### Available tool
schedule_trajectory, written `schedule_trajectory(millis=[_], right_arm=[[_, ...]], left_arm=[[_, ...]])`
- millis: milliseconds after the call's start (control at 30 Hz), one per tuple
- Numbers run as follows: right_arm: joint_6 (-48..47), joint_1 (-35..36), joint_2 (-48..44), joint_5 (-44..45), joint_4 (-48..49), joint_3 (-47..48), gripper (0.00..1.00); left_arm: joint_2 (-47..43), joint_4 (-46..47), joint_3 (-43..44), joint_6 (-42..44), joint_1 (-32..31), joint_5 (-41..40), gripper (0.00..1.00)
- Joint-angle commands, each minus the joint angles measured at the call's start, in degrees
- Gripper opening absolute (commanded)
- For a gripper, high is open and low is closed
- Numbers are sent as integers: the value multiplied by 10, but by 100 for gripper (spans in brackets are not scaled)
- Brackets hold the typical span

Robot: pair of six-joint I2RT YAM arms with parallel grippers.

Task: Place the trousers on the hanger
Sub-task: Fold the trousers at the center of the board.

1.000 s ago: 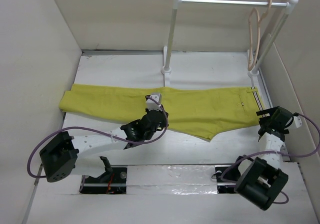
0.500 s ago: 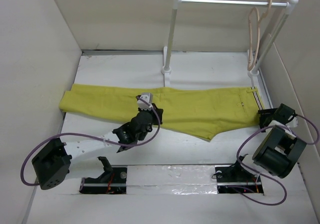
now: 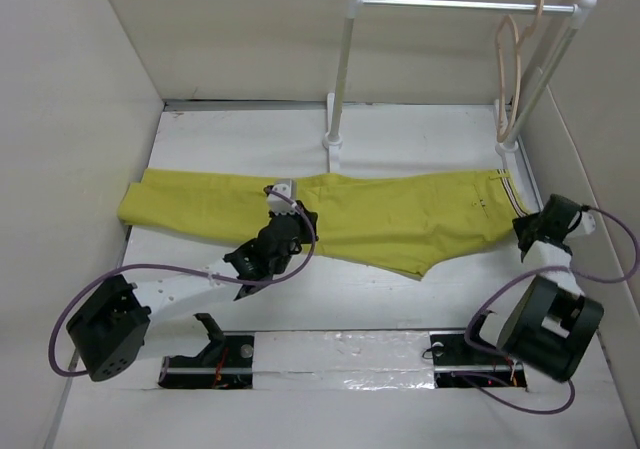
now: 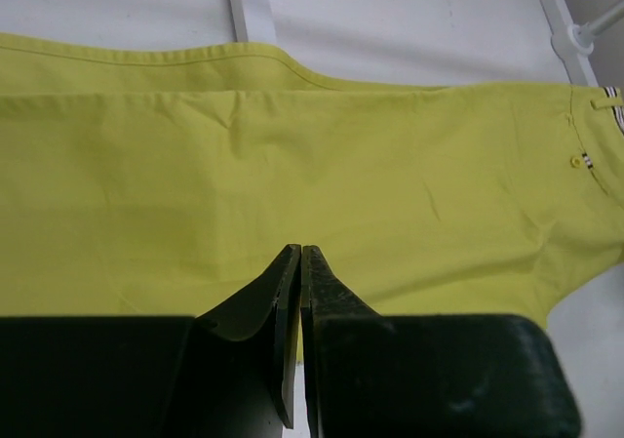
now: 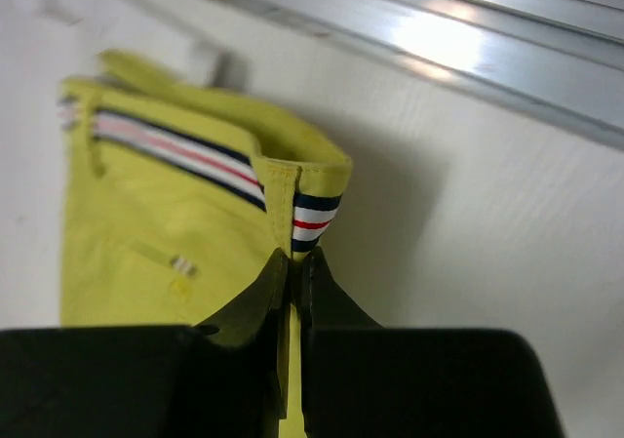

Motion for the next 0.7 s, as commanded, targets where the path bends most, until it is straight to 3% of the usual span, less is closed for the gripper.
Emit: schedule_trajectory(millis=[0,167,200,433,567,667], right_arm=[[-72,110,-106,42,-25,10,0],[-129,294,-183,64,-114,20,0],[-127,360,-199,74,-129,22,0],[-63,633,-217,164,-157,65,0],[-75,732,-174,245,-182,173,0],[-111,739,-159,261,-179,265,0]], left_arm=[[18,13,-1,-6,1,10,1],[25,-1,5,-9,1,-9,1],[26,-5,6,-9,1,-13,1],[50,-41,2,-27,18,-46,0],[69,-47,-12,-43,32,-22,0],[84,-48,-24,-56,32,-12,0]])
